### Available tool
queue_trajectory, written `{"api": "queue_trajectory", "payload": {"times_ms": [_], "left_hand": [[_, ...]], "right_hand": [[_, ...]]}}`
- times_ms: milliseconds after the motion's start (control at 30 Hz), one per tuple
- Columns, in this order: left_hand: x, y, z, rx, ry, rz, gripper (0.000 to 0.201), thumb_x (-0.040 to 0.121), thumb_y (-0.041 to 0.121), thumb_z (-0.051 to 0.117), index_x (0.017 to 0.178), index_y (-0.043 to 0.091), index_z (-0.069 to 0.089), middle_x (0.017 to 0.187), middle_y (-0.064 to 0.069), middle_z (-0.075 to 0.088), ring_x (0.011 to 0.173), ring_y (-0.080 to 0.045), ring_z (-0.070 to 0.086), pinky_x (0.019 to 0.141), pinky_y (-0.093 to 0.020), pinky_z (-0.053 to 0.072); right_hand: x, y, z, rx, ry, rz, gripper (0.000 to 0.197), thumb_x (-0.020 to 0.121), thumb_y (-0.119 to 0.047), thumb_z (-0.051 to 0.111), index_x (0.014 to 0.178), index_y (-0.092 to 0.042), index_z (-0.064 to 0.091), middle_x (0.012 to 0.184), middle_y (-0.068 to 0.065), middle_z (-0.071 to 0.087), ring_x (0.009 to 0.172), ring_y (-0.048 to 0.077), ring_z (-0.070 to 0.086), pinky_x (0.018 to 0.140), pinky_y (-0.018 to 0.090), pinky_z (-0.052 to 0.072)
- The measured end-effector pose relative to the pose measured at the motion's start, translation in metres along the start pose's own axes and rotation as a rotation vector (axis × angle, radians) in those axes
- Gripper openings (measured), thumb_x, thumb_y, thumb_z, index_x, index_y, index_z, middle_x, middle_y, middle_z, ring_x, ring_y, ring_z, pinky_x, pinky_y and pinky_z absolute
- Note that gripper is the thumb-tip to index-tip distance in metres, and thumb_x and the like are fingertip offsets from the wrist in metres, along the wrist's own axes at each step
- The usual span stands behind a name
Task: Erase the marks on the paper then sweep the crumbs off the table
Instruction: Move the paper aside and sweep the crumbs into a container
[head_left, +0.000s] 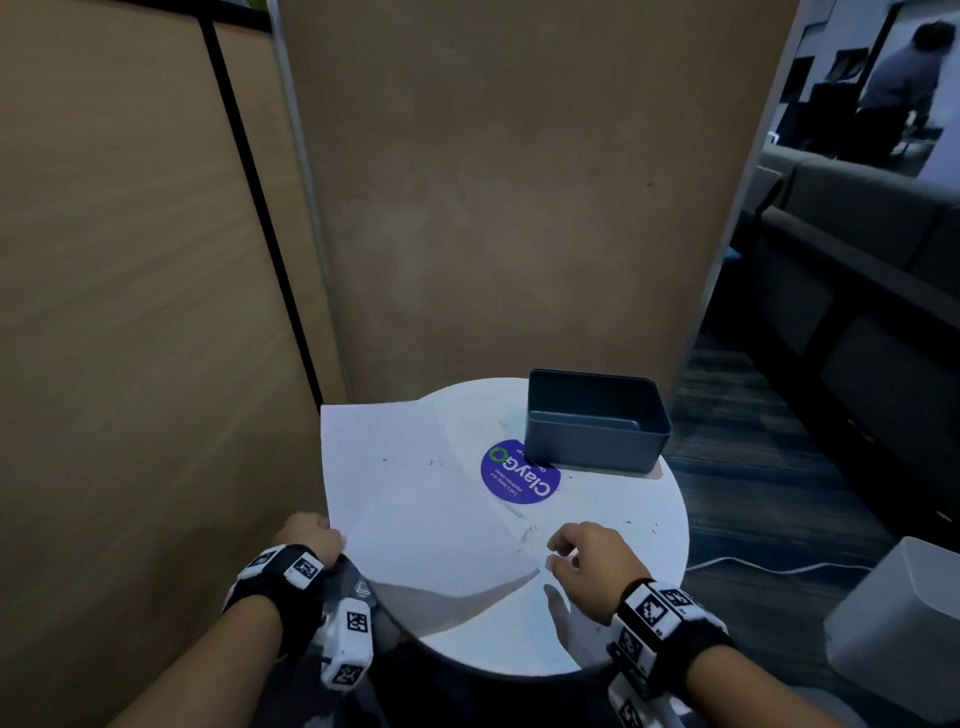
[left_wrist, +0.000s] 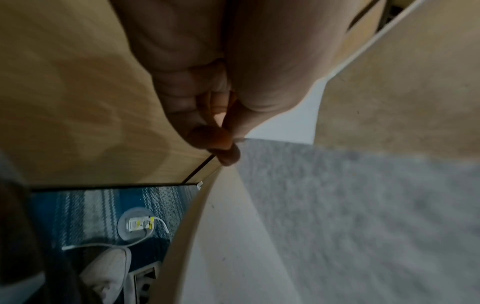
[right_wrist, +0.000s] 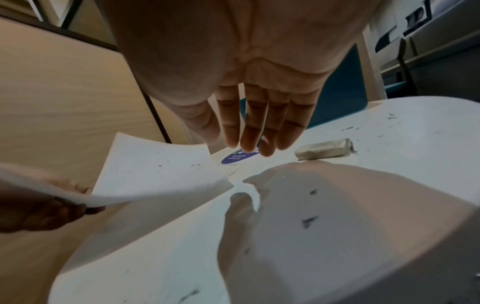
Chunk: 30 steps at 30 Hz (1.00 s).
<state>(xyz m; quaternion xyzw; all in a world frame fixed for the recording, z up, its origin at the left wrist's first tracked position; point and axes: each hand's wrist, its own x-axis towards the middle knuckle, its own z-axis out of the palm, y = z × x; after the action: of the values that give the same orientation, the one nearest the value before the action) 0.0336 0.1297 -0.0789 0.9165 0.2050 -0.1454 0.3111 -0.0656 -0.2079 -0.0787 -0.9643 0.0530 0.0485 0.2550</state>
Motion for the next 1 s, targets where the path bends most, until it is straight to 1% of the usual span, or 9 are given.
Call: {"api": "queue_trajectory", "payload": {"times_ms": [133,267,367,400,500,600,700,867,1000], "left_hand": [[-0.006,-0.007,0.002,-0.094,-0.004,0.055,0.02,0.089,0.011,0.068,0.074,0.01,0.056,0.077,-0.011,0.057,0.065,-0.025,0.049,0.056,-0.027,0.035],[-0.022,0.003,0.004,-0.226,0.109,0.173,0.003,0.091,0.006,0.064,0.088,0.004,0.064,0.081,-0.015,0.067,0.068,-0.029,0.062,0.063,-0.029,0.043],[-0.037,0.019,0.003,-0.343,0.149,0.271,0.004,0.096,0.006,0.058,0.093,0.005,0.06,0.078,-0.012,0.066,0.053,-0.015,0.065,0.052,-0.023,0.044],[-0.04,0.024,0.001,-0.361,0.165,0.311,0.005,0.097,0.006,0.057,0.093,0.007,0.06,0.08,-0.009,0.066,0.059,-0.016,0.066,0.053,-0.023,0.045],[-0.043,0.038,-0.005,-0.359,0.233,0.453,0.007,0.096,0.011,0.059,0.093,0.016,0.061,0.087,-0.002,0.068,0.083,-0.026,0.066,0.074,-0.034,0.053],[-0.046,0.051,-0.013,-0.377,0.289,0.532,0.01,0.095,0.012,0.059,0.091,0.02,0.062,0.085,0.006,0.068,0.082,-0.023,0.066,0.079,-0.041,0.057],[-0.049,0.062,-0.019,-0.399,0.331,0.593,0.011,0.094,0.014,0.06,0.087,0.022,0.061,0.081,0.007,0.068,0.078,-0.021,0.065,0.075,-0.038,0.056],[-0.057,0.088,-0.03,-0.433,0.35,0.7,0.024,0.095,0.017,0.062,0.077,0.032,0.057,0.073,0.008,0.066,0.069,-0.011,0.06,0.064,-0.027,0.045],[-0.057,0.107,-0.038,-0.534,0.229,0.787,0.008,0.095,0.022,0.063,0.088,0.027,0.064,0.079,-0.001,0.071,0.08,-0.027,0.068,0.074,-0.042,0.058]], "right_hand": [[0.0,-0.006,0.001,0.016,-0.002,0.024,0.026,0.095,-0.034,0.057,0.119,-0.025,0.062,0.117,-0.006,0.062,0.097,0.01,0.061,0.09,0.024,0.05],[-0.003,-0.006,0.002,0.049,-0.016,0.051,0.03,0.096,-0.033,0.056,0.124,-0.025,0.058,0.123,-0.006,0.059,0.104,0.012,0.06,0.093,0.025,0.048],[-0.007,-0.003,0.002,0.038,-0.044,0.059,0.03,0.095,-0.034,0.056,0.124,-0.025,0.059,0.126,-0.005,0.058,0.106,0.012,0.059,0.093,0.025,0.046],[-0.008,-0.002,0.001,0.035,-0.046,0.062,0.03,0.095,-0.034,0.056,0.124,-0.025,0.059,0.127,-0.005,0.057,0.106,0.012,0.059,0.093,0.025,0.046],[-0.008,-0.002,-0.005,0.029,-0.032,0.055,0.031,0.095,-0.035,0.055,0.124,-0.026,0.058,0.128,-0.005,0.057,0.105,0.011,0.059,0.095,0.026,0.046],[-0.007,-0.005,-0.015,0.017,0.001,0.026,0.032,0.095,-0.036,0.056,0.125,-0.027,0.058,0.127,-0.006,0.057,0.104,0.01,0.059,0.095,0.026,0.047],[-0.003,-0.01,-0.031,0.03,0.051,0.0,0.035,0.095,-0.036,0.056,0.129,-0.026,0.055,0.129,-0.006,0.058,0.105,0.011,0.059,0.096,0.025,0.046],[0.017,-0.03,-0.076,0.162,0.211,-0.051,0.06,0.092,-0.036,0.063,0.145,-0.024,0.038,0.144,0.001,0.05,0.121,0.019,0.056,0.103,0.035,0.046],[0.035,-0.056,-0.125,0.422,0.323,-0.051,0.088,0.088,-0.036,0.07,0.155,-0.023,0.014,0.153,0.001,0.037,0.129,0.025,0.051,0.104,0.037,0.042]]}}
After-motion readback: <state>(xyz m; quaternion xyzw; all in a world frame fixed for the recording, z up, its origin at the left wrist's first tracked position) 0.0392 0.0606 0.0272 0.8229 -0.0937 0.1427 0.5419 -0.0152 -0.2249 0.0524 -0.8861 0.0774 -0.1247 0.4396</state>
